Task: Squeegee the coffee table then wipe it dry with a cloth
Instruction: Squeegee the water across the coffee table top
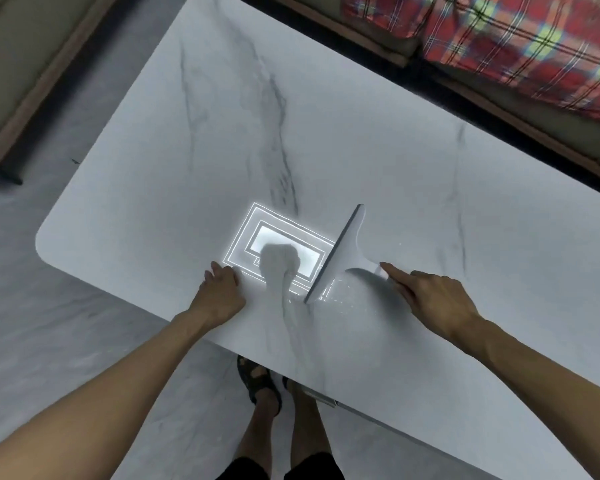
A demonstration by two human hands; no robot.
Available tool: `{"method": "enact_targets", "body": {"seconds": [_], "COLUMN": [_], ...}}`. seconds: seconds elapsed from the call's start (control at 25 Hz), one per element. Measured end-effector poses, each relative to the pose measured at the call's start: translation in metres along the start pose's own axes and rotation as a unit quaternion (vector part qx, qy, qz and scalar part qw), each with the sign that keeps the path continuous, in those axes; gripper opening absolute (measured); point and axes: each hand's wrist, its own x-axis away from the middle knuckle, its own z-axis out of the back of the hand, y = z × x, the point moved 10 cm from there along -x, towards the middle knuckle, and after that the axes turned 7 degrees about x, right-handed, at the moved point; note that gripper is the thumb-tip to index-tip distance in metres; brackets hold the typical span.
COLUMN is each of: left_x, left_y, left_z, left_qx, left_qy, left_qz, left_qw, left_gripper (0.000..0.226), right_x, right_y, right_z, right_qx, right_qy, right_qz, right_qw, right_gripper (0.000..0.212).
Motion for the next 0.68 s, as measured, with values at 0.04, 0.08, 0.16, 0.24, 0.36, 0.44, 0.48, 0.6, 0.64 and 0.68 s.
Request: {"method": "enact_targets", "body": {"seconds": [0.04,0.08,0.16,0.24,0.36,0.44,0.48,0.6,0.64,0.68], "left_x": [0.0,0.0,0.003,0.009,0.024,0.032,0.034,0.04,0.041,0.043], "left_y": [0.0,0.001,0.001,-0.001,-0.011,-0.024,-0.032,-0.051,-0.055,-0.058], "left_z": [-0.001,0.0,0.003,0.012,0.03,0.037,0.04,0.042,0.039,0.034], "left_qx": [0.0,0.002,0.009,0.025,0.069,0.09,0.098,0.101,0.095,0.091], "left_qy": [-0.008,-0.012,-0.003,0.035,0.111,0.14,0.152,0.18,0.182,0.18], "left_qz": [0.005,0.007,0.001,-0.015,-0.043,-0.044,-0.042,-0.031,-0.027,-0.024], "left_qw": [1.0,1.0,1.0,0.999,0.99,0.985,0.983,0.978,0.978,0.979], "left_gripper": [0.042,0.044,0.046,0.04,0.019,0.019,0.02,0.021,0.021,0.02], "right_x": [0.016,0.031,0.058,0.072,0.061,0.042,0.033,0.013,0.011,0.01], "right_y": [0.018,0.035,0.06,0.066,0.023,-0.044,-0.084,-0.191,-0.216,-0.232], "right_z": [-0.005,-0.009,-0.011,-0.006,0.012,0.017,0.015,-0.001,-0.009,-0.018], "right_qx": [-0.001,-0.002,-0.008,-0.022,-0.028,-0.033,-0.034,-0.013,0.001,0.015], "right_qy": [-0.002,-0.004,-0.011,-0.011,0.005,0.009,0.005,-0.018,-0.024,-0.029], "right_qz": [-0.025,-0.048,-0.09,-0.112,-0.075,0.015,0.069,0.193,0.22,0.235], "right_qw": [1.0,0.999,0.996,0.993,0.997,0.999,0.997,0.981,0.975,0.971], "right_gripper": [0.043,0.043,0.044,0.046,0.046,0.044,0.043,0.045,0.048,0.052]}}
